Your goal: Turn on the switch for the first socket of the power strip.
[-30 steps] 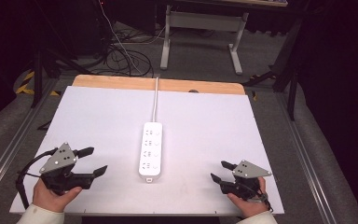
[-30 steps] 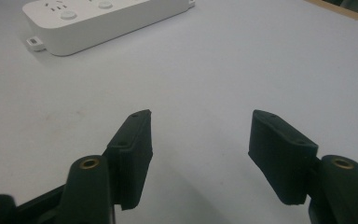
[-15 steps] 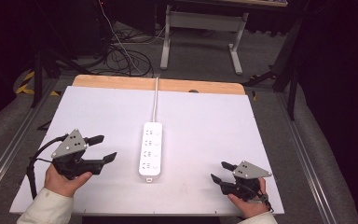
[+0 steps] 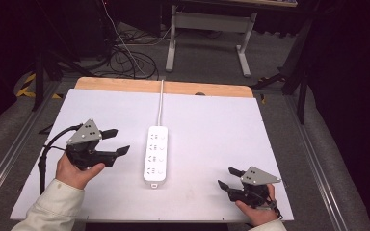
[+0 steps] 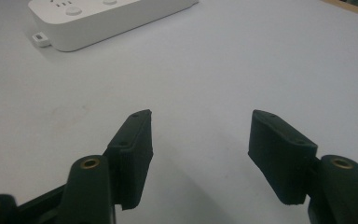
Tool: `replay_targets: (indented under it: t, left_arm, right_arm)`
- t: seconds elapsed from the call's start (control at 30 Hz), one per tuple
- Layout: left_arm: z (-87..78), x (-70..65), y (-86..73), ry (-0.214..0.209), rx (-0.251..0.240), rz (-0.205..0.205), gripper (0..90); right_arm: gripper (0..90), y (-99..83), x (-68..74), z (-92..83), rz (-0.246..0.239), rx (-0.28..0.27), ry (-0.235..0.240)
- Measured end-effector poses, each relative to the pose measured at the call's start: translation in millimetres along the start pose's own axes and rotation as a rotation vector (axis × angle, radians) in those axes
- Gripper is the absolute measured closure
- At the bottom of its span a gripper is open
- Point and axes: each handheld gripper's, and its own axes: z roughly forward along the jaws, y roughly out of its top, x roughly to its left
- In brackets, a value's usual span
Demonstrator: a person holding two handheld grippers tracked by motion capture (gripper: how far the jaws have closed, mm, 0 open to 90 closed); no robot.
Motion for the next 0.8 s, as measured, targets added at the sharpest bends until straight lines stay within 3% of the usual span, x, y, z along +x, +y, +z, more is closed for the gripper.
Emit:
replay_targets:
  t: [0.17,0.8]
  left_arm:
    - [7.1,-2.1,10.4,-0.001,0.011,0.023,33.5]
    - [48.0,-5.4,43.0,-0.037,0.044,0.039,34.7]
  right_arm:
    - [40.0,-1.3,-0.4,-1.5,0.006,-0.003,0.001]
    - [40.3,-1.9,-1.2,-1.7,0.015,-0.007,0.008]
